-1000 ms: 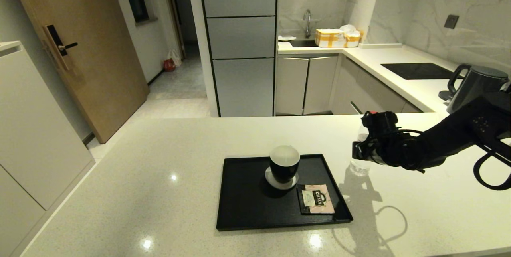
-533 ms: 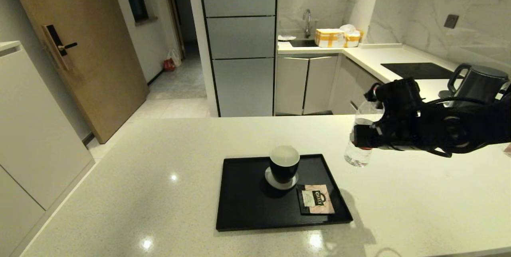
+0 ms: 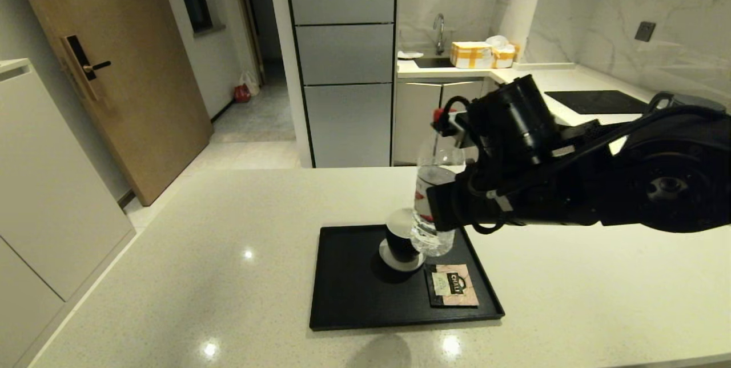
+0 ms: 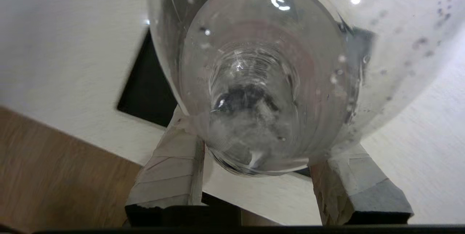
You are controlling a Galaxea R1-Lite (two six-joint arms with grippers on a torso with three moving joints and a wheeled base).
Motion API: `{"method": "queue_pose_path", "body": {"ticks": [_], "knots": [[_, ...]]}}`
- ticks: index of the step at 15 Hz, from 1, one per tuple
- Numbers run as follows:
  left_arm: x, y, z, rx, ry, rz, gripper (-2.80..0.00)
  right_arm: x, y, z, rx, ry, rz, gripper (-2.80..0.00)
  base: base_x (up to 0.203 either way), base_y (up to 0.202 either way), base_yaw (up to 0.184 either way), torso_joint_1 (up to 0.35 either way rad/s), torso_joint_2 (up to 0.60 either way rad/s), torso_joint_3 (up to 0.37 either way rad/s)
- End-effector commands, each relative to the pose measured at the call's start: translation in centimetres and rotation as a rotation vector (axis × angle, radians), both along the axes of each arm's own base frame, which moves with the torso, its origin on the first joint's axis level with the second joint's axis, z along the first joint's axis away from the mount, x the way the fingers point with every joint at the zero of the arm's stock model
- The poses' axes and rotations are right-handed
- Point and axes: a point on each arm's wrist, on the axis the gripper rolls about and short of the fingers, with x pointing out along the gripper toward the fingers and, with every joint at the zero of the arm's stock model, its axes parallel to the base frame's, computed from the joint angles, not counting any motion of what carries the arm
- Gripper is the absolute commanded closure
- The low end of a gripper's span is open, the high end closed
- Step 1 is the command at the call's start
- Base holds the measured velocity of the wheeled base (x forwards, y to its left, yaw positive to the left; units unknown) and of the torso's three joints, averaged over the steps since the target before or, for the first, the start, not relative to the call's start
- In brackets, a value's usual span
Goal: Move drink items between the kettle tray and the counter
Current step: Return the bottled water to its original position
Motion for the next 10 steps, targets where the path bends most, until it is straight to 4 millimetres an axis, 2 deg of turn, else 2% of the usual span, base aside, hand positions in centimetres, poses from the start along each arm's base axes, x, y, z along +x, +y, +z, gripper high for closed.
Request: {"method": "queue_pose_path", "body": {"ticks": [1,6,10], "knots": [[0.0,0.0,0.0,0.0,-0.002,0.0,0.0,1.1,3.7,-1.5,-0.01,0.027,0.069,0.0,0.0,0.0,0.0,0.0,0.0,0.0],[0.0,0.0,0.0,0.0,0.0,0.0,0.0,2.3,9.8,-4.4,-0.005,0.061,0.181,0.0,0.0,0.0,0.0,0.0,0.0,0.0],[0.0,0.0,0.0,0.0,0.0,0.0,0.0,2.3,13.4,-9.1,-0.056,0.106,0.228,0.0,0.0,0.0,0.0,0.0,0.0,0.0]]}}
